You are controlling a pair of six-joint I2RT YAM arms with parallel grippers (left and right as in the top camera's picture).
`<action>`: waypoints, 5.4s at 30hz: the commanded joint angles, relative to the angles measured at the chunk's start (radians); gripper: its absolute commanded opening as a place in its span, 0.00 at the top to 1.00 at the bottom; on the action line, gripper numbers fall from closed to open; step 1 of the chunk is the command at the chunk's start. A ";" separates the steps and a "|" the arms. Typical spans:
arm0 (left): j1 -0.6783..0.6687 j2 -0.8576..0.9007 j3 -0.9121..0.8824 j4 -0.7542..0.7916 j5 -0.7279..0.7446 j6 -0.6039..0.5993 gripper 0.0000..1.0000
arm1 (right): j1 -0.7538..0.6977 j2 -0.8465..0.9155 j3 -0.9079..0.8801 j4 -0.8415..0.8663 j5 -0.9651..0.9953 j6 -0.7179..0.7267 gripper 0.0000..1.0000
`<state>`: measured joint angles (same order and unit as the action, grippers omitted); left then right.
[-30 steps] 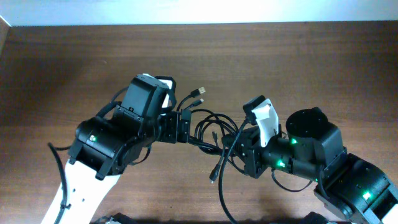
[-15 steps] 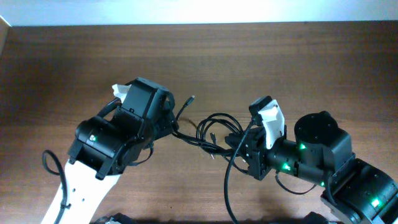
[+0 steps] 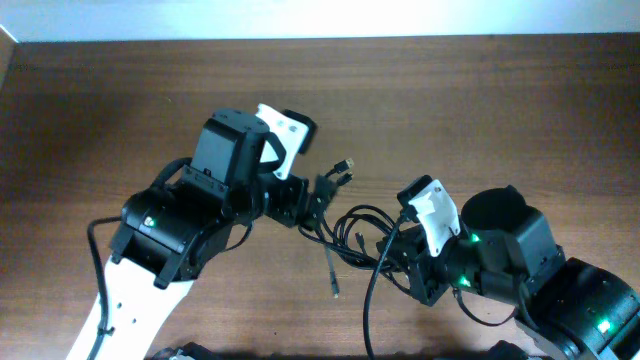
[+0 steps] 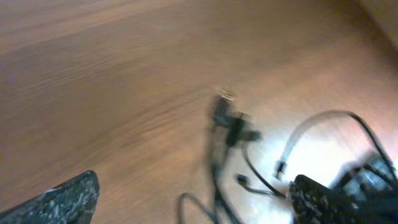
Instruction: Untangle cables
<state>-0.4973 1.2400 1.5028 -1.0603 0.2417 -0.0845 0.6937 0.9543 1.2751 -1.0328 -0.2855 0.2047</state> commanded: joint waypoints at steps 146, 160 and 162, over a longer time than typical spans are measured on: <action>0.565 0.316 0.003 -0.042 -0.242 0.089 0.01 | 0.078 0.656 -0.024 0.190 -0.084 -0.150 0.01; 0.566 0.400 0.003 -0.027 -0.196 0.229 0.01 | 0.250 0.658 -0.024 0.356 0.036 -0.625 0.01; 0.566 0.400 0.003 -0.029 -0.196 0.229 0.01 | 0.248 0.683 -0.024 0.431 0.036 -0.662 0.01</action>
<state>0.0643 1.6367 1.4960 -1.0882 0.0299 0.1291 0.9432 1.6077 1.2541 -0.6472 -0.2623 -0.3988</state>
